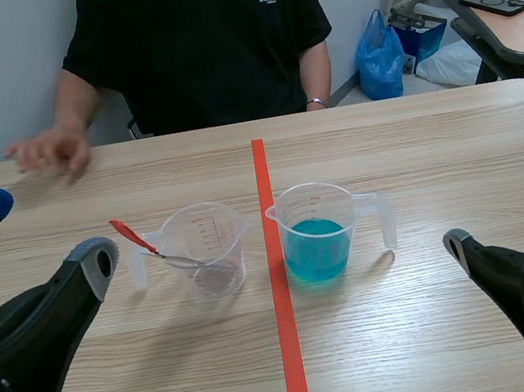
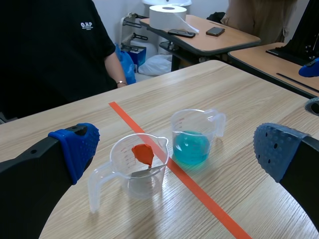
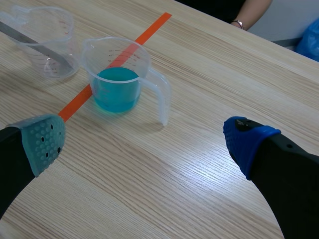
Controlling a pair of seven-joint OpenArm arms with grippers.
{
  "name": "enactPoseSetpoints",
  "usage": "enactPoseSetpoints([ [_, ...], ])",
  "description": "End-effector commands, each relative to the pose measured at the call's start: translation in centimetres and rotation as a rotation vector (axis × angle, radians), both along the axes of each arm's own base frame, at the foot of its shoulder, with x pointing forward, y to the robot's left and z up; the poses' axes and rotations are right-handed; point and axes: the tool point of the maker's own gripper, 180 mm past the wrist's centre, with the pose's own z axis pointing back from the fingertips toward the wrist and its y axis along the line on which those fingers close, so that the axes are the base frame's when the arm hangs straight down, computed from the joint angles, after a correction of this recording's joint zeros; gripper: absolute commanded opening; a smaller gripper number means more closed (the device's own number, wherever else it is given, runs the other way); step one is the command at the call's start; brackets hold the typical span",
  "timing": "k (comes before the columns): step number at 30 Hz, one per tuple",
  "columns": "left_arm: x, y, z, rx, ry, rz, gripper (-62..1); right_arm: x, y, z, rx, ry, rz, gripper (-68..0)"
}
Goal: Do the redox reaction experiment.
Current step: 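Lift the metal plate out of the left beaker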
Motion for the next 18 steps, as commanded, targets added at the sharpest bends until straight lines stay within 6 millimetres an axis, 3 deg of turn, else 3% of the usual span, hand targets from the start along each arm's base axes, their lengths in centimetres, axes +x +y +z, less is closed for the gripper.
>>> enactPoseSetpoints([
  [1,0.11,-0.07,0.72,-0.012,-0.018,0.004,1.4,0.12,0.49,0.81,0.01,-0.025,0.018,0.4],
  [18,0.11,-0.07,0.79,-0.014,-0.021,0.004,1.4,-0.01,0.32,0.17,-0.008,0.008,0.013,0.4],
])
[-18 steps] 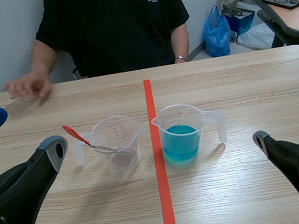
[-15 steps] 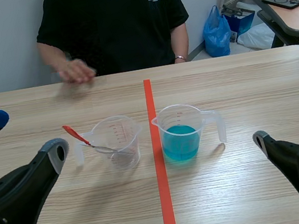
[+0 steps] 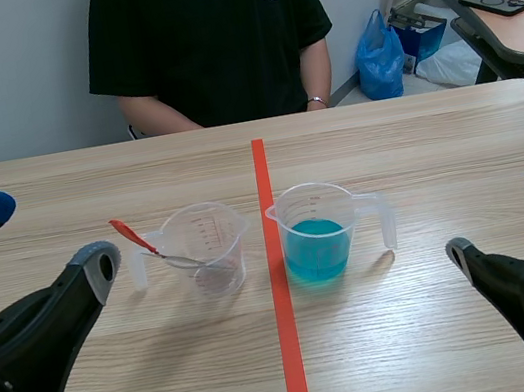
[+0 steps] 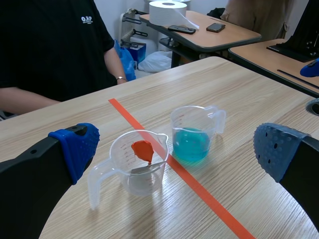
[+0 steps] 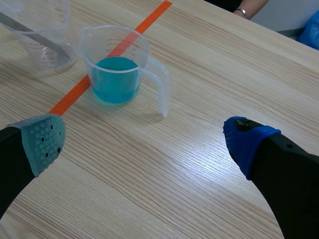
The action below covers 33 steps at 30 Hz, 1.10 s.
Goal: Do the redox reaction experiment.
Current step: 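Lift the metal plate out of the left beaker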
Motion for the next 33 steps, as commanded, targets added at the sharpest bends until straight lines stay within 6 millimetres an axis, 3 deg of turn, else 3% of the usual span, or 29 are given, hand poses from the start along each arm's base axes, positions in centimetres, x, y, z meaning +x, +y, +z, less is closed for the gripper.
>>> enactPoseSetpoints([
  [1,0.12,-0.06,1.07,-0.024,-0.033,0.004,1.4,0.17,0.51,0.87,0.012,-0.028,0.017,0.4],
  [33,0.12,-0.05,1.05,-0.024,-0.033,0.005,1.4,0.1,0.48,0.67,0.012,-0.019,0.011,0.4],
])
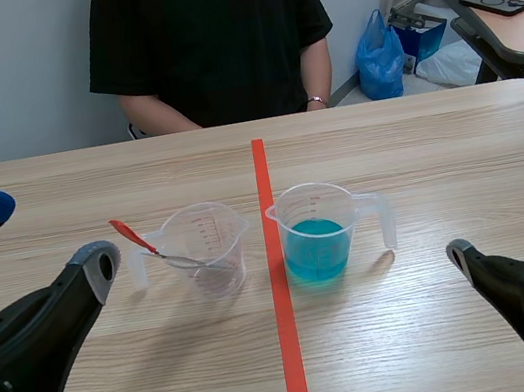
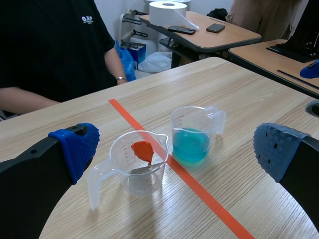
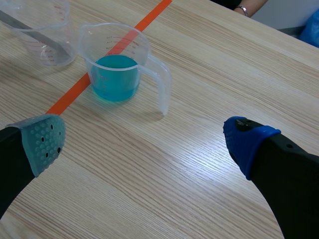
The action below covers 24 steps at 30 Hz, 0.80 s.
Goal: Do the redox reaction experiment.
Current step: 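Lift the metal plate out of the left beaker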
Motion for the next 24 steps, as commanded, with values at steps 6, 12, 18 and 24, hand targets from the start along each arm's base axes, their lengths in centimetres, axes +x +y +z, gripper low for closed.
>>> enactPoseSetpoints([
  [6,0.1,-0.1,1.0,-0.022,-0.031,0.005,1.4,0.3,0.6,1.0,0.018,-0.034,0.014,0.4],
  [12,0.1,-0.1,1.0,-0.022,-0.031,0.005,1.4,0.3,0.7,1.1,0.021,-0.039,0.019,0.4],
  [18,0.1,0.0,1.0,-0.022,-0.031,0.005,1.4,1.5,1.5,2.1,0.029,-0.079,0.049,0.4],
  [24,0.1,0.0,1.0,-0.021,-0.03,0.005,1.4,2.8,3.9,2.5,0.018,-0.113,0.116,0.4],
])
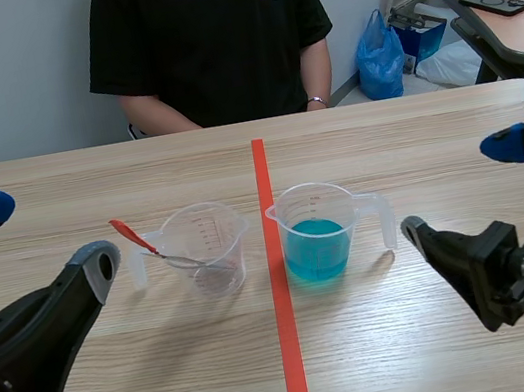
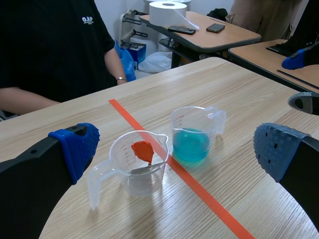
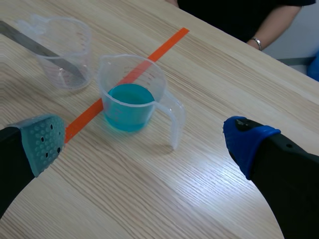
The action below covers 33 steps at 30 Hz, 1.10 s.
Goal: Do the redox reaction experiment.
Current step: 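Lift the metal plate out of the left beaker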
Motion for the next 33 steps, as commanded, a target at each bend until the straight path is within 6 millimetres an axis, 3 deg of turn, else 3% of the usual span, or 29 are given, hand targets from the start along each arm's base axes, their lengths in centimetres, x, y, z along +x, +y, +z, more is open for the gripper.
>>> enactPoseSetpoints([
  [1,0.1,0.0,1.0,-0.021,-0.03,0.006,1.4,0.8,0.9,1.5,0.018,-0.057,0.023,0.4],
  [9,0.3,0.6,0.0,-0.004,-0.009,0.032,1.4,1.8,6.0,2.8,0.04,-0.112,0.161,0.4],
  [16,0.1,2.3,-3.7,0.048,0.093,0.076,1.4,1.2,9.7,3.0,0.079,-0.111,0.266,0.4],
  [17,-0.1,2.6,-4.6,0.073,0.117,0.079,-1.0,1.1,10.2,3.0,0.083,-0.11,0.278,0.4],
  [21,-1.2,3.9,-8.5,0.185,0.211,0.092,-25.9,1.0,11.5,2.2,0.089,-0.091,0.319,0.4],
  [23,-2.1,4.6,-10.4,0.232,0.255,0.104,-32.8,1.0,11.9,1.6,0.087,-0.076,0.332,0.4],
  [29,-5.0,6.1,-15.2,0.38,0.352,0.117,-35.9,1.1,13.1,1.3,0.1,-0.08,0.376,0.4],
  [33,-7.2,7.0,-17.3,0.474,0.362,0.115,-38.2,1.1,14.1,1.8,0.11,-0.1,0.409,0.4],
])
